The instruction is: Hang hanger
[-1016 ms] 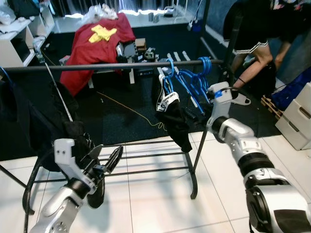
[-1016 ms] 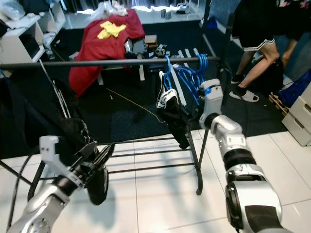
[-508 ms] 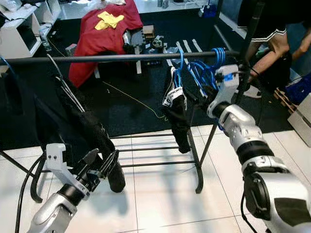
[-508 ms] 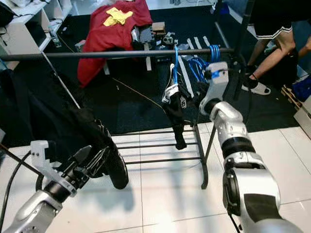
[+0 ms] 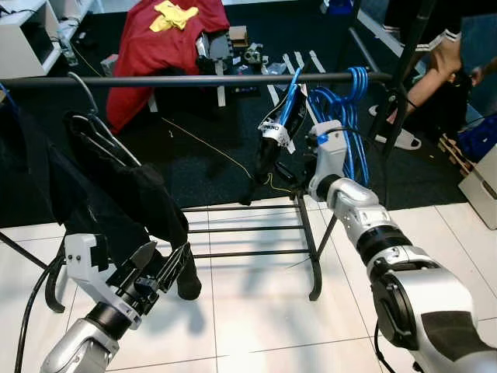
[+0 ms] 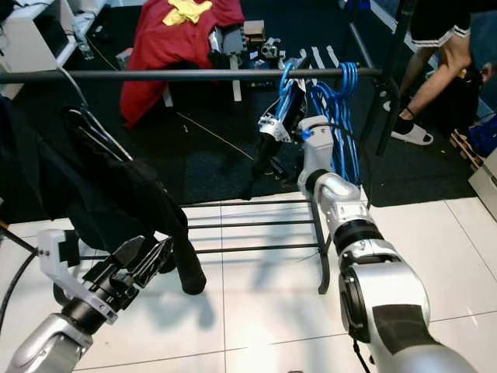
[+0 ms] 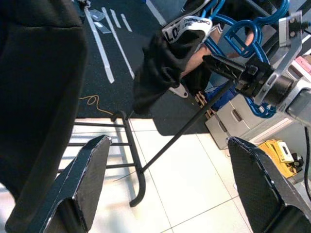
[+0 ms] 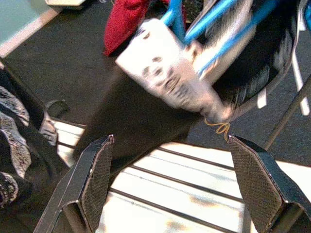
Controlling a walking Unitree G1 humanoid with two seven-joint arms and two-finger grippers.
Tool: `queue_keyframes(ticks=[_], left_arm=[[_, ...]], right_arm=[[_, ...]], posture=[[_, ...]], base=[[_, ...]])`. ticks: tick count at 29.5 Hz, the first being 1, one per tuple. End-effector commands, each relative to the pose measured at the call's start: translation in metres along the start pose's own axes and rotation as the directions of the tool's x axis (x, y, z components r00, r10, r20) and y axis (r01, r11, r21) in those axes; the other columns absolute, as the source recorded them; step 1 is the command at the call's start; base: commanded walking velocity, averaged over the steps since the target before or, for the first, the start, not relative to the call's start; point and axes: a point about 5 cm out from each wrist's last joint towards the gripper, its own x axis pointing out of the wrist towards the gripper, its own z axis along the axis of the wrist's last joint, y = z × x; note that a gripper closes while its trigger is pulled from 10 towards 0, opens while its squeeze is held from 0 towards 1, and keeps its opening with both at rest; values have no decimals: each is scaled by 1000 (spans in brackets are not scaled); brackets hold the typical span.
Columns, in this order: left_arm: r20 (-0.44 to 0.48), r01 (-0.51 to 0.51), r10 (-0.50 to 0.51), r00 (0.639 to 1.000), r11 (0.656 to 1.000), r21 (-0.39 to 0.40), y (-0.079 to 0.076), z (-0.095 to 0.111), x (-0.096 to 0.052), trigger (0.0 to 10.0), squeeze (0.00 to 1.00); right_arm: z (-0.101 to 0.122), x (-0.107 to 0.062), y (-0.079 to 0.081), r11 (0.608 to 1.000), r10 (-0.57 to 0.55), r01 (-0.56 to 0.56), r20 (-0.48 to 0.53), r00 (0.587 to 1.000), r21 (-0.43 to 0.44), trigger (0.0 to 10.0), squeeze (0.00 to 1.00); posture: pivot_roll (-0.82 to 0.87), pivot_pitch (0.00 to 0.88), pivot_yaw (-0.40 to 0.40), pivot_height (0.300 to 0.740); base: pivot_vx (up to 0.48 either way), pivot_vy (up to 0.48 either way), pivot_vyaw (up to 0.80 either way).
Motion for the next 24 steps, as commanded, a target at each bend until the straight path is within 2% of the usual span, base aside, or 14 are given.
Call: queue_keyframes(ticks=[1, 5, 7, 8, 9, 10, 13, 16, 18, 20, 24], left_arm=[[-12, -16, 15, 1000, 1000, -9, 1, -1, -4, 10000, 0], [-16, -16, 16, 1000, 1000, -11, 0, -1, -4, 10000, 0], [-24, -15, 14, 1000, 1000, -17, 1, -2, -4, 10000, 0], [-24, -15, 14, 1000, 1000, -17, 1, -2, -4, 10000, 0], [-28, -13, 12, 1000, 1000, -20, 1, -3, -4, 10000, 0], [-28, -13, 12, 1000, 1000, -20, 1, -3, -4, 10000, 0], [-34, -10, 9, 999, 1000, -25, 2, -5, -2, 10000, 0], [-38, -10, 8, 999, 1000, -28, 2, -5, -1, 10000, 0], [-39, -10, 9, 999, 1000, -29, 2, -5, -1, 10000, 0], [-40, -1, -1, 999, 999, -40, 2, -8, 2, 10000, 0], [-38, 8, -10, 999, 999, -50, 2, -10, 6, 10000, 0]], right_arm=[[-7, 0, 1, 1000, -5, 5, -46, 999, -10, 10000, 0], [-1, 1, 2, 1000, 7, -6, -14, 1000, 20, 10000, 0], [15, 2, 3, 991, 61, -72, 96, 993, 115, 10000, 0], [15, 2, 3, 991, 61, -72, 96, 993, 115, 10000, 0], [25, 2, 4, 979, 89, -117, 164, 982, 169, 10000, 0], [25, 2, 4, 979, 89, -117, 164, 982, 169, 10000, 0], [41, 2, 5, 949, 128, -197, 273, 954, 245, 10000, 0], [47, 1, 6, 932, 142, -234, 316, 938, 276, 10000, 0], [47, 1, 6, 930, 142, -237, 321, 936, 280, 10000, 0], [52, -1, -4, 969, 97, -157, 286, 953, 193, 10000, 0], [50, -4, -13, 986, 53, -90, 248, 967, 139, 10000, 0]], posture=[[84, 238, 3, 740], [81, 237, 5, 740], [71, 233, 12, 740], [71, 233, 12, 740], [70, 232, 12, 740], [70, 232, 12, 740], [61, 222, 18, 740], [61, 222, 18, 740], [61, 222, 18, 740], [38, 202, 13, 740], [30, 198, 10, 740]], base=[[0, 0, 0], [0, 0, 0], [0, 0, 0], [0, 0, 0], [0, 0, 0], [0, 0, 0], [0, 0, 0], [0, 0, 0], [0, 0, 0], [0, 0, 0], [0, 0, 0]])
